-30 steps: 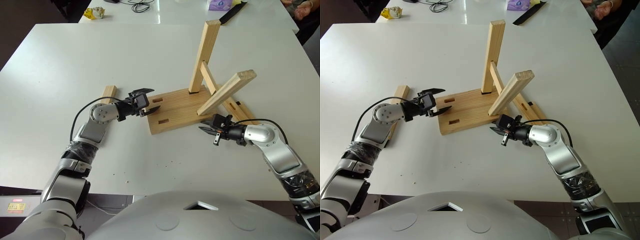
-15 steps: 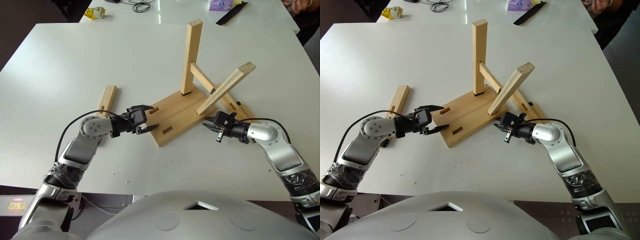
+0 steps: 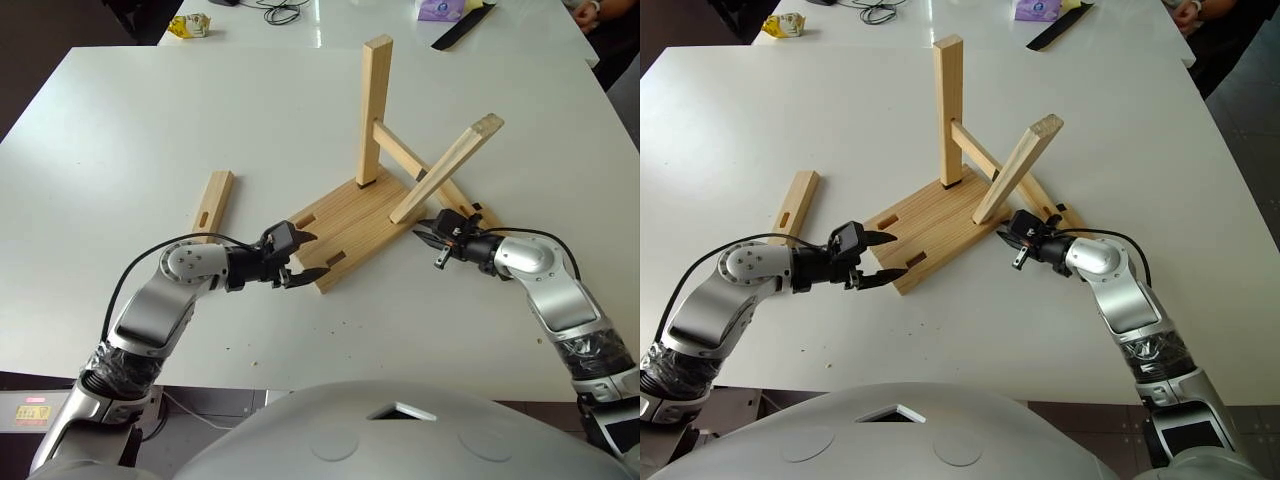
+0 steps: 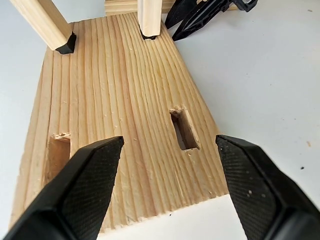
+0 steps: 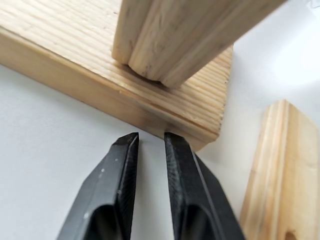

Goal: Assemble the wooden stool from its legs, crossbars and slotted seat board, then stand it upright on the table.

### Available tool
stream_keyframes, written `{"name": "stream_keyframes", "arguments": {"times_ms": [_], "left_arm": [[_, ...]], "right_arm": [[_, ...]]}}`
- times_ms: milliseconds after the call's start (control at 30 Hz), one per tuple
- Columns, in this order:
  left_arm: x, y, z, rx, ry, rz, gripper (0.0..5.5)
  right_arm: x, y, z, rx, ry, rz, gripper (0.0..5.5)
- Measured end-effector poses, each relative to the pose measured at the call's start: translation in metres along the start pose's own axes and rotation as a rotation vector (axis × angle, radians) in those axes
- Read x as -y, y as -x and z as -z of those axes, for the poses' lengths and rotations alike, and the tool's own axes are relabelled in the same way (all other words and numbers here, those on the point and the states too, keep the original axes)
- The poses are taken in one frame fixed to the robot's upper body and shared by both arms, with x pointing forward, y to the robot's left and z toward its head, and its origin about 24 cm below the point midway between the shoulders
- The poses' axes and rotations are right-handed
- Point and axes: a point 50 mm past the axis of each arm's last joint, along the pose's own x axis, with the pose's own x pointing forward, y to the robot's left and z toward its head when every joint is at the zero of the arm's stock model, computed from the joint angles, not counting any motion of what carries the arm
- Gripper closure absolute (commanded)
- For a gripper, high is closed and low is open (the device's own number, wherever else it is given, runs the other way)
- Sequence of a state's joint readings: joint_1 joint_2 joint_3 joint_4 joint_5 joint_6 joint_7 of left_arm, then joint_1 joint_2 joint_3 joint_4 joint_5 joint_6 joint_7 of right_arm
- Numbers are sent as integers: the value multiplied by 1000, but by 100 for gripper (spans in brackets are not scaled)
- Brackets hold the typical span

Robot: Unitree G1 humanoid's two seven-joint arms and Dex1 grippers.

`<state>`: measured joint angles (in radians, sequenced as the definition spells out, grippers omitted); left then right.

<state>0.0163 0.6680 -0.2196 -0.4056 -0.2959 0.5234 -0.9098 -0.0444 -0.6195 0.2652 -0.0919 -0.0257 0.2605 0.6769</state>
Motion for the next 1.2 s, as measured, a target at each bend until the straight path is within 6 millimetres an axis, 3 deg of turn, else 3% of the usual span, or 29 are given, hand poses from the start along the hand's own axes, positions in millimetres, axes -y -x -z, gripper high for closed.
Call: {"name": "stream_keyframes", "arguments": {"times_ms": [133, 300, 500, 600, 733, 833, 933, 1200], "left_arm": [[-11, 2, -18, 49, -22, -50, 208], [-58, 4, -70, 187, -146, -198, 208], [-109, 4, -88, 211, -242, -378, 208], [-131, 6, -79, 139, -345, -471, 208], [-140, 2, -41, -52, -485, -461, 208], [-129, -5, -10, -121, -541, -361, 208], [-112, -11, 5, -129, -576, -238, 208], [-93, -2, 5, -115, -611, -120, 208]], "right_arm": [[-1, -5, -2, 7, 9, 4, 455], [-2, -6, -3, 12, 21, 0, 455], [0, -10, -7, 10, 52, -12, 455], [0, -12, -9, 10, 66, -17, 455], [0, -15, -11, 15, 68, -16, 455], [-2, -19, -14, 25, 67, -14, 455], [-2, -21, -16, 26, 80, -16, 455], [-6, -27, -21, 33, 91, -17, 455]]}}
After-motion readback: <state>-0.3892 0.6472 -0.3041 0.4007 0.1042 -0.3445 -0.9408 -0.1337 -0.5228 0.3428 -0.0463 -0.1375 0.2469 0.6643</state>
